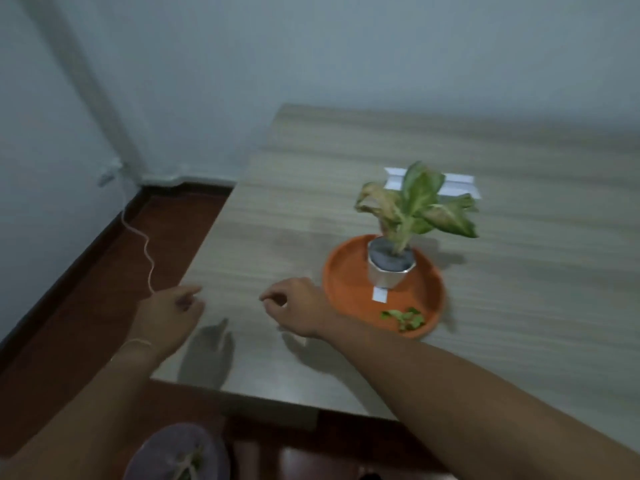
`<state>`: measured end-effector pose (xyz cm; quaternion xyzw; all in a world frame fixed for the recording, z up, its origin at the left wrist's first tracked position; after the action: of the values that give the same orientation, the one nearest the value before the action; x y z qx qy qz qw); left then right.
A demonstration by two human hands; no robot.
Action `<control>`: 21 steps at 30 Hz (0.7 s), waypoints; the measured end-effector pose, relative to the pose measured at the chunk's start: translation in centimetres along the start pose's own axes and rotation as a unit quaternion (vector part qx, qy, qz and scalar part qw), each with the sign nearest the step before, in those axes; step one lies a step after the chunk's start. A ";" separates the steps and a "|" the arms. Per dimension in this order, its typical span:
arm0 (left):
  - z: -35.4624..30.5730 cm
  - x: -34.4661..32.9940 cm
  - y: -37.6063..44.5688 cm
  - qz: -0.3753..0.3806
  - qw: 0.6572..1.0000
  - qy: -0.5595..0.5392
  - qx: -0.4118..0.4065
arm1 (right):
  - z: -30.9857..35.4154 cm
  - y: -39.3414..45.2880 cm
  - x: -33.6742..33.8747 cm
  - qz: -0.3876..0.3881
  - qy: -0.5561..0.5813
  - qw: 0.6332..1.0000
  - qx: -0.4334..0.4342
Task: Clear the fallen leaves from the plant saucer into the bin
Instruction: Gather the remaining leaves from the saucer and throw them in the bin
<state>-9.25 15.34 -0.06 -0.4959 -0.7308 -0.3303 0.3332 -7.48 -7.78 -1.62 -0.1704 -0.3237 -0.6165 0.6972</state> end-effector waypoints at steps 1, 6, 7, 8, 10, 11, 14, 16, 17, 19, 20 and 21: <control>-2.7 -1.9 0.0 0.028 0.999 -0.021 -0.023 | -2.0 -0.4 2.2 -0.007 -0.026 1.000 -0.008; -14.4 -10.9 -1.9 0.181 0.968 -0.065 -0.163 | -12.0 -3.2 12.0 -0.038 -0.138 0.986 -0.083; -16.5 -12.5 -2.5 0.209 0.959 -0.057 -0.182 | -13.6 -3.7 13.6 -0.046 -0.137 0.984 -0.104; -18.4 -14.0 -3.0 0.237 0.950 -0.045 -0.197 | -15.1 -4.3 15.1 -0.048 -0.151 0.980 -0.124; -21.3 -17.1 -4.1 0.271 0.935 -0.012 -0.229 | -16.9 -5.4 17.5 -0.036 -0.179 0.972 -0.145; -22.3 -18.4 -4.5 0.281 0.931 0.005 -0.235 | -17.7 -5.7 18.3 -0.018 -0.183 0.973 -0.143; -24.3 -21.5 -5.7 0.316 0.912 0.055 -0.257 | -18.7 -6.0 19.3 0.068 -0.214 0.965 -0.137; -25.1 -22.5 -6.4 0.338 0.898 0.108 -0.261 | -19.3 -5.6 18.8 0.077 -0.227 0.962 -0.133; -25.3 -22.9 -6.6 0.344 0.894 0.123 -0.258 | -19.6 -5.4 18.3 0.082 -0.220 0.963 -0.131; -25.3 -23.5 -6.5 0.351 0.891 0.137 -0.255 | -19.1 -5.0 17.2 0.122 -0.241 0.956 -0.112; -25.2 -23.6 -6.4 0.353 0.889 0.140 -0.255 | -18.4 -4.7 16.9 0.141 -0.259 0.951 -0.094; -25.2 -23.8 -6.3 0.351 0.889 0.142 -0.259 | -18.0 -4.5 16.6 0.149 -0.259 0.951 -0.082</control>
<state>-4.36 -18.98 -6.35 -0.7366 -0.3429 -0.4360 0.3870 -6.98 -32.51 -4.51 -0.4271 -0.4127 -0.4649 0.6566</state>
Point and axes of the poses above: each hand's wrist, its own y-axis towards the middle knuckle, its own x-axis out of the back of the hand, z = x × y, the point moved 1 cm from there along y, towards the middle knuckle, and after that the axes turned 15 degrees about -z, right-handed, at the moved point
